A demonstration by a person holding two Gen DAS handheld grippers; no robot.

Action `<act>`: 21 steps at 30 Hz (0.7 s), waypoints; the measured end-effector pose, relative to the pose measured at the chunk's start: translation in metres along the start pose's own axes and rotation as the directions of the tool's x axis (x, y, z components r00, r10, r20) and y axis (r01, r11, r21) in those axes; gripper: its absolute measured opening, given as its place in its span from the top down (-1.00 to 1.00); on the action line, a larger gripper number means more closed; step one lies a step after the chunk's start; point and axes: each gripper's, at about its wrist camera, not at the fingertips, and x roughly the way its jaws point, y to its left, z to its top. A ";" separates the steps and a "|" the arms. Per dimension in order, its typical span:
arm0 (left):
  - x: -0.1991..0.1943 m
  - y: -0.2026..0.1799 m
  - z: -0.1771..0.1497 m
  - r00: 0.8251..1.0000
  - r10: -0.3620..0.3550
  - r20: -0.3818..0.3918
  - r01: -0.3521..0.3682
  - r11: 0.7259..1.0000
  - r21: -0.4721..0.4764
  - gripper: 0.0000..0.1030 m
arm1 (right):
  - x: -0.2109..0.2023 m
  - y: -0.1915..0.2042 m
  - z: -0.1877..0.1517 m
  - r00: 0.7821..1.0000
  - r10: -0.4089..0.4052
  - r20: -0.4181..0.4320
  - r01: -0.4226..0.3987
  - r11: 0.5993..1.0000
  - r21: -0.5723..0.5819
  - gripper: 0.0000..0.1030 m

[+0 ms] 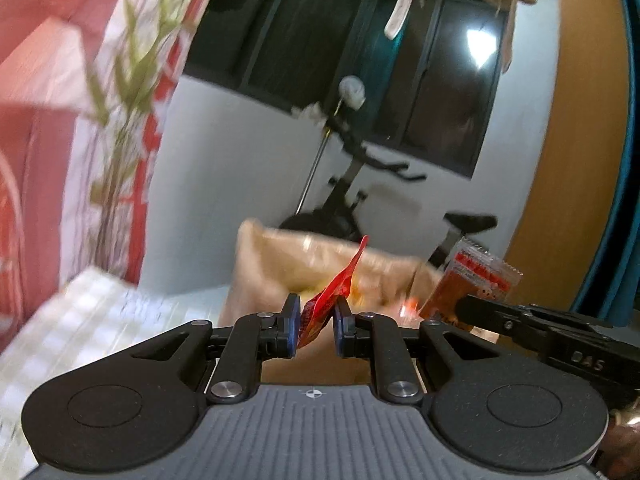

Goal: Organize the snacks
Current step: 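Lift both held packets and carry them over the tan box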

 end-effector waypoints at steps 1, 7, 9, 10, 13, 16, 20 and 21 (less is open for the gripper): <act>0.007 -0.005 0.007 1.000 -0.005 0.007 0.005 1.000 0.003 0.65 | 0.003 -0.004 0.008 1.000 -0.011 0.015 0.011 1.000 -0.002 0.92; 0.058 -0.027 0.032 1.000 0.006 -0.014 -0.005 0.999 0.042 0.65 | 0.028 -0.043 0.031 0.977 -0.214 0.000 0.213 0.974 -0.079 0.92; 0.078 -0.031 0.033 0.999 0.020 -0.045 -0.017 0.998 0.061 0.64 | 0.038 -0.052 0.028 0.954 -0.300 -0.025 0.291 0.940 -0.176 0.92; 0.088 -0.033 0.032 0.998 0.032 -0.058 -0.028 0.997 0.078 0.65 | 0.044 -0.058 0.025 0.946 -0.323 -0.040 0.310 0.932 -0.190 0.92; 0.122 -0.043 0.028 0.991 0.050 -0.127 -0.029 0.987 0.160 0.63 | 0.060 -0.080 0.017 0.920 -0.379 -0.095 0.359 0.916 -0.176 0.90; 0.139 -0.048 0.023 0.980 0.089 -0.178 -0.052 0.978 0.202 0.16 | 0.073 -0.088 0.012 0.888 -0.443 -0.124 0.409 0.883 -0.228 0.79; 0.131 -0.034 0.023 0.984 0.081 -0.159 -0.055 0.985 0.162 -0.30 | 0.069 -0.088 0.010 0.895 -0.431 -0.117 0.400 0.889 -0.222 -0.06; 0.126 -0.030 0.023 0.983 0.067 -0.169 -0.042 0.989 0.145 -0.30 | 0.065 -0.086 0.010 0.899 -0.426 -0.105 0.399 0.893 -0.210 -0.10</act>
